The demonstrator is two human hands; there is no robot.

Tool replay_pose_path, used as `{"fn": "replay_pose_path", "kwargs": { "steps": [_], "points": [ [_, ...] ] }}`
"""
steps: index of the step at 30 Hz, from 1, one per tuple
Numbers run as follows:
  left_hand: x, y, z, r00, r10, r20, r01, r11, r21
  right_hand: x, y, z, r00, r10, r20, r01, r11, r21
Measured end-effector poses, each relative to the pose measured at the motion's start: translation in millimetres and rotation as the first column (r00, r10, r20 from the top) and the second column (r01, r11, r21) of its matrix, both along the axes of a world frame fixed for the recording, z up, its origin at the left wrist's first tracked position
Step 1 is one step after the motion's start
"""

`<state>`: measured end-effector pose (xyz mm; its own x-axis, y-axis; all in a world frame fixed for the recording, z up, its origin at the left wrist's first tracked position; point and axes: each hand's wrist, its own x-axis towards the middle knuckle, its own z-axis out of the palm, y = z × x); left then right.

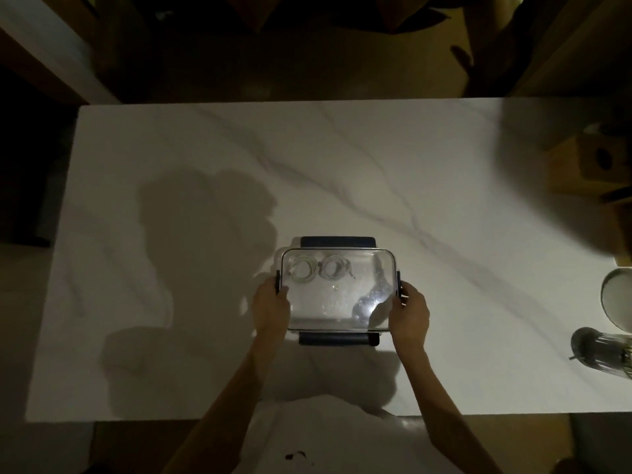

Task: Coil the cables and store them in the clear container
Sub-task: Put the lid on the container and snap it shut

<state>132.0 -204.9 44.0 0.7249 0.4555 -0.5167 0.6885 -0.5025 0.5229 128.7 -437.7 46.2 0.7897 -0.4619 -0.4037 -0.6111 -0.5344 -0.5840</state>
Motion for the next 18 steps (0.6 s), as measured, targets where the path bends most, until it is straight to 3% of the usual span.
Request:
{"fn": "replay_pose_path", "kwargs": {
  "steps": [5,8,11,14,16,18],
  "points": [
    [3,-4,2,0.998,0.028,-0.057,-0.028,1.000,0.009,0,5,-7,0.987,-0.155,-0.042,0.157,0.985,0.066],
    [8,6,-1,0.993,-0.011,-0.114,0.013,1.000,0.012,8,-1,-8,0.990,-0.139,-0.030,0.141,0.983,0.121],
    [12,9,6,0.958,-0.149,-0.244,0.137,0.988,-0.067,44,-11,-8,0.998,0.046,0.039,-0.049,0.997,0.058],
    [15,-3,20,0.882,-0.243,-0.404,0.200,0.969,-0.147,103,-16,-11,0.940,0.330,0.090,-0.323,0.943,-0.079],
    [24,-16,24,0.835,-0.392,-0.386,0.446,0.893,0.058,127,-17,-14,0.902,0.418,0.107,-0.401,0.904,-0.149],
    [42,-28,26,0.873,-0.450,-0.188,0.486,0.839,0.246,124,-11,-8,0.931,0.326,0.166,-0.294,0.937,-0.190]
  ]
}}
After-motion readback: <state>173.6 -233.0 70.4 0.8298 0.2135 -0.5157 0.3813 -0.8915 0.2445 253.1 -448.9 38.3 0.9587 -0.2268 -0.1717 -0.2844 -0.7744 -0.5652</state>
